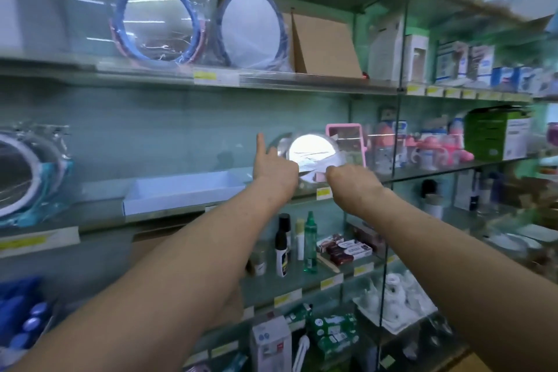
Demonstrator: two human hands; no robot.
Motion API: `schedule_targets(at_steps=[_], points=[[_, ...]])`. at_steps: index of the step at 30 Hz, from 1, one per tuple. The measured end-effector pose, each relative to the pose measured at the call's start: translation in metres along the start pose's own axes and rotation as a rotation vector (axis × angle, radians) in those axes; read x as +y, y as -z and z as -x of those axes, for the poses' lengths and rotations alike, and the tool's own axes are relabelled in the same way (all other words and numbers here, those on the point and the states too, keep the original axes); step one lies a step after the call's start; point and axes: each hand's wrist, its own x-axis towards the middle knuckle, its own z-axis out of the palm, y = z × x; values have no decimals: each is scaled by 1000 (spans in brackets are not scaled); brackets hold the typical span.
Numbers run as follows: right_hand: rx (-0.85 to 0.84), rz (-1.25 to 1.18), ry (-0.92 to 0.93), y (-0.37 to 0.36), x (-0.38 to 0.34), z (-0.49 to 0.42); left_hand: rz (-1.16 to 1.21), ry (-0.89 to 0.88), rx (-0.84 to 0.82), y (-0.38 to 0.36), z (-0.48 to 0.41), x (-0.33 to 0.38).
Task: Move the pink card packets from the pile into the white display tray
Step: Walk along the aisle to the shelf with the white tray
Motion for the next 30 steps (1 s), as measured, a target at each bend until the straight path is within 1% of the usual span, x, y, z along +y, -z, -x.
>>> schedule_targets(at_steps=[8, 12, 19, 25, 30], points=[[48, -54, 200, -6, 6, -26, -68, 202, -78, -6, 0, -4], [72, -120, 288, -10, -8, -31, -107, 282, -94, -12, 17, -18], [135, -235, 425, -10, -43, -46, -186, 451, -172, -22, 39, -53], [178, -314, 491, -14, -74, -62, -252, 503, -205, -29, 47, -77], [229, -325, 531, -15, -99, -78, -257, 516, -210, -39, 37, -97]])
